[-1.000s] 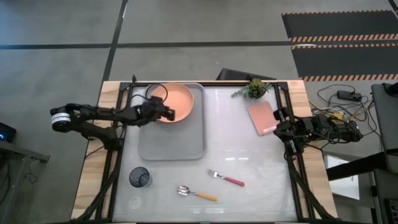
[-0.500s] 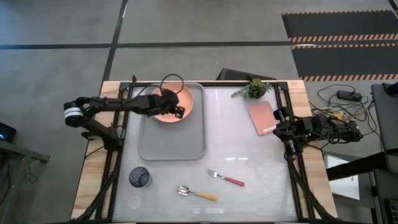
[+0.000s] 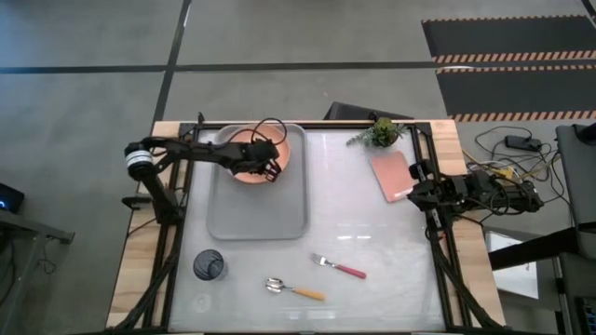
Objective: Pick and place plate/cup/fork/spoon on tray
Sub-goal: Put the orange plate on the gray serving tray, then put the pink fork on the gray serving tray to the left of the orange plate
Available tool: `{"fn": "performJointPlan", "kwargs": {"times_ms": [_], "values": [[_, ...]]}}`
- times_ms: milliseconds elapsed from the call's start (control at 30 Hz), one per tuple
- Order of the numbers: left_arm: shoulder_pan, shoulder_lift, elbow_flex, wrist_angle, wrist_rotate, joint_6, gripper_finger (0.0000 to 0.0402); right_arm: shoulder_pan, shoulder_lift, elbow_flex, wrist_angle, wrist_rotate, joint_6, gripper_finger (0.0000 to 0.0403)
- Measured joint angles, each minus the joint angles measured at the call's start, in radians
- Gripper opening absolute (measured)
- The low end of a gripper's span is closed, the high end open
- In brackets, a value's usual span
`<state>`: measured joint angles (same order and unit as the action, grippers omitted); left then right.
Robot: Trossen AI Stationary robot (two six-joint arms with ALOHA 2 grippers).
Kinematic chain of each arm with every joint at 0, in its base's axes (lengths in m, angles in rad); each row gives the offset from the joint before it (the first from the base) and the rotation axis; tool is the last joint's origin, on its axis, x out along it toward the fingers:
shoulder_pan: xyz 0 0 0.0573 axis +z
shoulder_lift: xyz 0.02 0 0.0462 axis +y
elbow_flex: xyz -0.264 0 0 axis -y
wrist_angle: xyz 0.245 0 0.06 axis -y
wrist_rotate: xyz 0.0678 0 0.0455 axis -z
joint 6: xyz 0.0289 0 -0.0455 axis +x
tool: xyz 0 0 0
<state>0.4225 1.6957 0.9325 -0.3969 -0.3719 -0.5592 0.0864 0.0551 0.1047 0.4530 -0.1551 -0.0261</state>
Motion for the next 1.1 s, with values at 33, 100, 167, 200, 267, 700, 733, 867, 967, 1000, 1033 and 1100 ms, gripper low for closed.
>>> {"fn": "performJointPlan", "kwargs": {"times_ms": [33, 100, 167, 200, 267, 700, 733, 867, 967, 1000, 1033, 1100], "values": [[0.003, 0.009, 0.0, 0.009, -0.001, 0.003, 0.0, 0.0, 0.0, 0.0, 0.0, 0.0, 0.0, 0.0009], [0.005, 0.025, 0.001, 0.04, -0.004, 0.016, 0.0, 0.0, 0.0, 0.0, 0.0, 0.0, 0.0, 0.0009], [0.005, 0.037, 0.003, 0.069, -0.004, 0.02, 0.0, 0.0, 0.0, 0.0, 0.0, 0.0, 0.0, 0.0009], [0.005, 0.041, 0.003, 0.079, -0.004, 0.021, 0.0, 0.0, 0.0, 0.0, 0.0, 0.0, 0.0, 0.0009], [0.005, 0.041, 0.003, 0.092, -0.003, 0.024, 0.0, 0.0, 0.0, 0.0, 0.0, 0.0, 0.0, 0.0009], [0.006, -0.007, 0.0, 0.078, -0.025, 0.026, 0.0, 0.0, 0.0, 0.0, -0.001, 0.0, 0.0, 0.0009], [0.007, -0.012, 0.0, 0.062, -0.038, 0.026, 0.0, 0.0, 0.0, 0.0, -0.001, 0.0, 0.0, 0.0009], [0.005, -0.054, -0.002, -0.023, -0.086, 0.023, 0.0, 0.0, 0.0, 0.0, -0.001, 0.0, 0.006, 0.0009], [0.003, -0.096, -0.002, -0.084, -0.093, 0.022, 0.0, 0.0, 0.0, 0.0, -0.002, 0.0, 0.008, 0.0009], [0.001, -0.113, -0.003, -0.095, -0.094, 0.022, 0.0, 0.0, 0.0, 0.0, -0.001, 0.0, 0.01, 0.0009], [-0.003, -0.129, -0.005, -0.103, -0.094, 0.022, 0.0, 0.0, 0.0, 0.0, -0.002, 0.0, 0.013, 0.0009], [-0.015, -0.164, -0.007, -0.12, -0.099, 0.033, 0.0, 0.0, 0.0, 0.0, -0.002, 0.0, 0.016, 0.0009]]}}
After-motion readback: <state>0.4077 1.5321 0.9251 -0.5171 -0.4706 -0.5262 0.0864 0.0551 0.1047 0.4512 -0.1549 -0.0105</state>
